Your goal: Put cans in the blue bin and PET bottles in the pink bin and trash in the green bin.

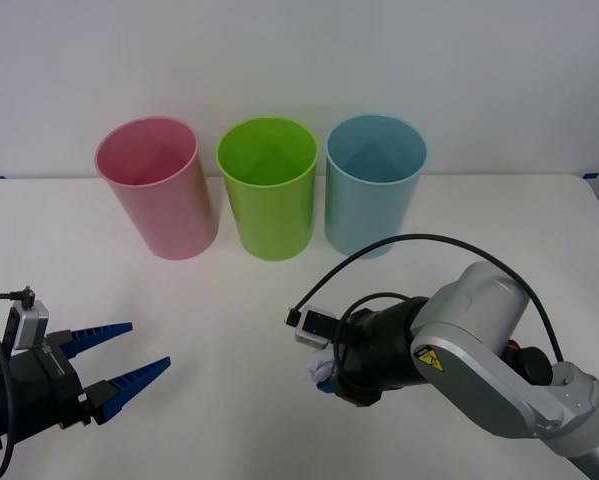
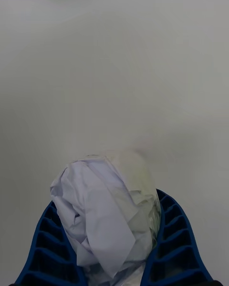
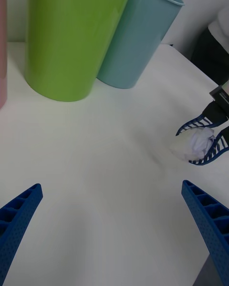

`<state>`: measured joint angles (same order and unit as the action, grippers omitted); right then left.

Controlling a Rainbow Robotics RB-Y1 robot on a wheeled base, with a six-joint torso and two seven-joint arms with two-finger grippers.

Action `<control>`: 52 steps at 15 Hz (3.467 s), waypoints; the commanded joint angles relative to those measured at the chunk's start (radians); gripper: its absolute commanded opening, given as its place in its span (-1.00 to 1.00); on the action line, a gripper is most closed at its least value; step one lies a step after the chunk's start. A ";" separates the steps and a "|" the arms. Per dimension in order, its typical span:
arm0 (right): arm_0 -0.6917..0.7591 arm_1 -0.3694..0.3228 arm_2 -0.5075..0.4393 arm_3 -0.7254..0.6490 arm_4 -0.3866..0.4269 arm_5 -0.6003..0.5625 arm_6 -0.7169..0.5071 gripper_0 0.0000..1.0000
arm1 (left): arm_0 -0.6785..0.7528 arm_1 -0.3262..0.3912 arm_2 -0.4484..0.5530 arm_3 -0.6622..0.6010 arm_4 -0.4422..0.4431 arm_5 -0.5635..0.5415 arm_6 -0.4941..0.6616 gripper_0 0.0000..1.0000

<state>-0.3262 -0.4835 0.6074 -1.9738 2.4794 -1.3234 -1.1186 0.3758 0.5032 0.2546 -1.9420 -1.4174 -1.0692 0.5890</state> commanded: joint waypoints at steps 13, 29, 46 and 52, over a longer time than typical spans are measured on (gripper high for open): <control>0.015 -0.066 -0.529 -0.223 -0.298 -0.247 0.022 -1.00 | 0.000 0.000 0.000 0.000 0.000 0.000 0.000 1.00; -0.386 0.108 -0.637 0.015 -0.335 -0.247 -0.109 -1.00 | 0.000 0.000 0.000 0.000 0.000 0.000 0.000 1.00; -0.827 0.284 -0.505 0.599 -0.053 -0.183 -0.110 -1.00 | 0.000 0.000 0.000 0.000 0.000 0.000 0.000 1.00; -0.872 0.286 -0.416 0.711 -0.013 -0.096 -0.144 -1.00 | 0.000 0.000 0.000 0.000 0.000 0.000 0.000 1.00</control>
<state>-1.1984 -0.1974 0.1844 -1.2751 2.4607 -1.4316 -1.2627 0.3758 0.5031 0.2546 -1.9420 -1.4174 -1.0692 0.5890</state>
